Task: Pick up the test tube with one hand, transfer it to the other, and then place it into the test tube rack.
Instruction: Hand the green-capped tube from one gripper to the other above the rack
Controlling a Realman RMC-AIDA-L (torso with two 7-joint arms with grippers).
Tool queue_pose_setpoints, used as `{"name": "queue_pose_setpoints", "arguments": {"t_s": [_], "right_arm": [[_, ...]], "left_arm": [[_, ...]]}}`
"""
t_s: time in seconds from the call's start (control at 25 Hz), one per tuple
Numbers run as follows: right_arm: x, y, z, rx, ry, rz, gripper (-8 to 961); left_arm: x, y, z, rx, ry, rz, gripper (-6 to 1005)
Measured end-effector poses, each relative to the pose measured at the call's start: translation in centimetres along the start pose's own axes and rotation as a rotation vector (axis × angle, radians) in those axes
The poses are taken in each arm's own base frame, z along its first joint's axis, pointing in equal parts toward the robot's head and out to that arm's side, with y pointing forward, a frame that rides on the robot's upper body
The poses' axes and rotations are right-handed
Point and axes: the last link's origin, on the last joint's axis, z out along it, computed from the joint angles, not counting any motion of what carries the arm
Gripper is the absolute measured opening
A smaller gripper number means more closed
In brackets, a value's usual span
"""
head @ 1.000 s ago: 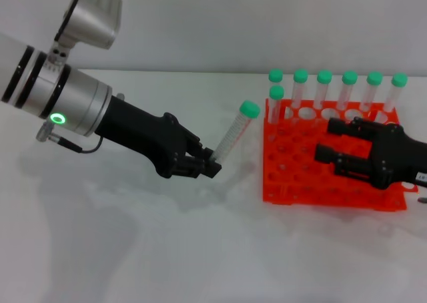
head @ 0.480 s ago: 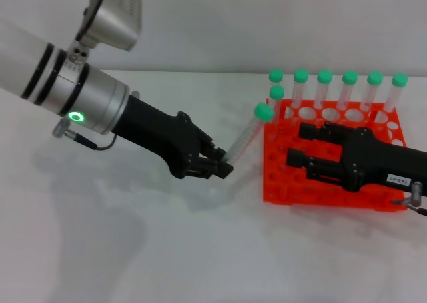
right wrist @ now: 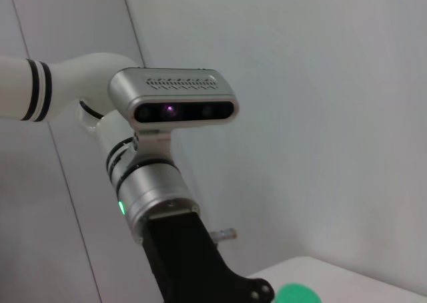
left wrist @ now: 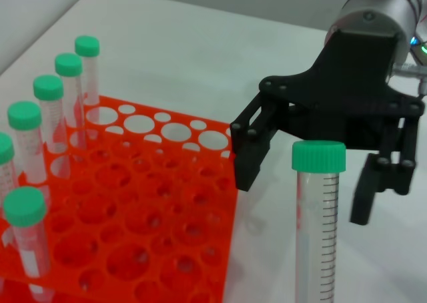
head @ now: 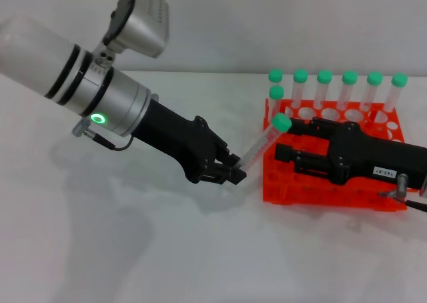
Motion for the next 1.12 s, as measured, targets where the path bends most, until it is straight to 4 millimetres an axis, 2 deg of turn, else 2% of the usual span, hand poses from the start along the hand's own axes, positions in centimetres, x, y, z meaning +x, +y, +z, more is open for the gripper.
{"name": "queue_pose_setpoints", "arguments": {"t_s": [0.16,0.6,1.12], "right_arm": [[-0.2,0.1,0.2,-0.013,-0.002,-0.002,659],[-0.5,0.5,1.6,-0.053,0.004,-0.002,649],[0.0,0.1,1.1,-0.010,0.007,0.009,608]], "left_arm": [[0.3,-0.2,0.7,0.004,-0.020,0.014,242],[1.0,-0.4,1.2,0.006,-0.028,0.035,248],[1.6,-0.3,1.7,-0.009,-0.026,0.033,256]]}}
